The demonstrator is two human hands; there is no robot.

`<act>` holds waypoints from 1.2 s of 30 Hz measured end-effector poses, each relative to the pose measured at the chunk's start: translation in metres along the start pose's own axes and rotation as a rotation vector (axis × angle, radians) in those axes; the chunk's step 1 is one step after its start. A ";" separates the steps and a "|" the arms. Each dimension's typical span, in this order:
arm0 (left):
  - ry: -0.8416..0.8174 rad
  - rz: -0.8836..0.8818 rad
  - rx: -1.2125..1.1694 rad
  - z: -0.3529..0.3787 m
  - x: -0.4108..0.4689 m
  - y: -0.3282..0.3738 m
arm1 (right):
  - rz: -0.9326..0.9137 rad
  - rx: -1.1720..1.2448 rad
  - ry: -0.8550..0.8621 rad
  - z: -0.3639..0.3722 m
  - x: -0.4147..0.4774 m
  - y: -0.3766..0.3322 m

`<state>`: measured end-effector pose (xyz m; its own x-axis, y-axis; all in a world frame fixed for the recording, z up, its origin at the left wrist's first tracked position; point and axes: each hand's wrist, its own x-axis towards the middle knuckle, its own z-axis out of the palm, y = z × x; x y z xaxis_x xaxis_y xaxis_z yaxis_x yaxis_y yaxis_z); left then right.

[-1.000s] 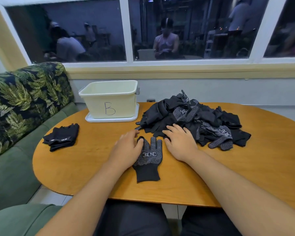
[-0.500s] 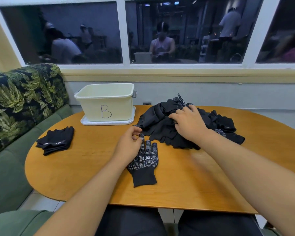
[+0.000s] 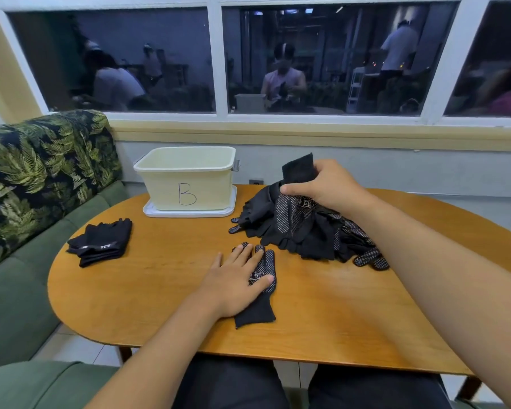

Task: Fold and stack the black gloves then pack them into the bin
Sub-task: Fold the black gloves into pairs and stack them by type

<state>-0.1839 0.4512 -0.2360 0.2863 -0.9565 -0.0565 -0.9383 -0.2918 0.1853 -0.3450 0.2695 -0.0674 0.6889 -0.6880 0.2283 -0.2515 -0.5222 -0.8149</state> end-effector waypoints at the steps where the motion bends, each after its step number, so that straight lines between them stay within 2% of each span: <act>1: 0.015 -0.005 -0.007 0.001 -0.001 0.000 | 0.007 0.035 -0.032 0.000 0.000 -0.002; 3: 0.084 -0.016 -0.069 0.003 -0.004 -0.001 | 0.014 0.069 -0.116 0.002 -0.001 -0.006; 7: 0.332 -0.022 -0.330 0.000 -0.008 -0.004 | 0.007 0.119 -0.205 0.016 -0.003 -0.002; 13: 0.469 0.000 -1.175 -0.011 -0.013 -0.012 | -0.009 0.224 -0.303 0.044 -0.007 0.006; 15: 0.465 0.018 -1.345 -0.018 -0.013 -0.011 | -0.023 0.280 -0.343 0.056 -0.008 0.006; 17: 0.461 0.021 -1.416 -0.020 -0.012 -0.012 | -0.028 0.324 -0.359 0.067 -0.010 0.007; 23: 0.631 -0.037 -1.400 -0.021 -0.009 -0.011 | -0.046 0.304 -0.297 0.084 -0.006 0.006; 26: 0.732 -0.074 -1.420 -0.022 -0.008 -0.016 | -0.078 0.322 -0.201 0.085 0.006 0.007; 30: 0.830 -0.146 -1.298 -0.020 -0.008 -0.036 | -0.096 0.318 -0.141 0.083 0.022 0.003; 34: 0.789 -0.312 -0.963 -0.012 -0.016 -0.054 | -0.135 0.360 -0.135 0.086 0.030 -0.004; 36: 0.727 -0.304 -0.878 -0.009 -0.024 -0.053 | -0.151 0.329 -0.106 0.090 0.030 0.000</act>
<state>-0.1396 0.4897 -0.2353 0.7845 -0.5401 0.3048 -0.4386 -0.1358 0.8883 -0.2628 0.2943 -0.1088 0.7722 -0.5507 0.3171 0.0789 -0.4121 -0.9077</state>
